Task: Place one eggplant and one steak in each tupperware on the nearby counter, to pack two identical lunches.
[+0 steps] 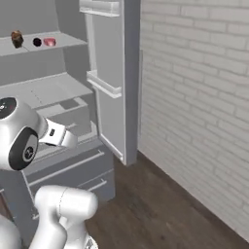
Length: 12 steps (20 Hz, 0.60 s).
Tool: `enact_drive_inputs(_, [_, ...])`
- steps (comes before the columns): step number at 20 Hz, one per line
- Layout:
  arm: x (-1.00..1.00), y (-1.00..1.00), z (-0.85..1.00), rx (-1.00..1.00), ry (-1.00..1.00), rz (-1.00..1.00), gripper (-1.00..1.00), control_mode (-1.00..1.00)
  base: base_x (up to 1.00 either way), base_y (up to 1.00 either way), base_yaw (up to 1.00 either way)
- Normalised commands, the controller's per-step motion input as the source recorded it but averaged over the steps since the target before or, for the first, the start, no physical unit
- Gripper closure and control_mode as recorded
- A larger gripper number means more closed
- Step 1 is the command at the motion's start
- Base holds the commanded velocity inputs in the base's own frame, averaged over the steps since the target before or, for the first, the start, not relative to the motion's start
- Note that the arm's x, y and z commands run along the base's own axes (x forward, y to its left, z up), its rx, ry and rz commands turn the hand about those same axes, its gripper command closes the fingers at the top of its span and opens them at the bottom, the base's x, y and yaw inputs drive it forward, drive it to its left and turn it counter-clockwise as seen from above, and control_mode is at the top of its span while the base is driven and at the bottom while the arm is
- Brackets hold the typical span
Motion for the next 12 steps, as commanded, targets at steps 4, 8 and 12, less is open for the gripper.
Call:
enact_drive_inputs(4, [0.00,0.00,0.00,0.00,0.00,0.00,-1.00,1.00,0.28,-0.25,0.69])
enact_drive_inputs(8, [0.00,0.00,0.00,0.00,0.00,0.00,-1.00,1.00,0.72,-0.78,0.32])
enact_drive_inputs(12, [0.00,0.00,0.00,0.00,0.00,0.00,-1.00,1.00,0.62,-0.52,0.33])
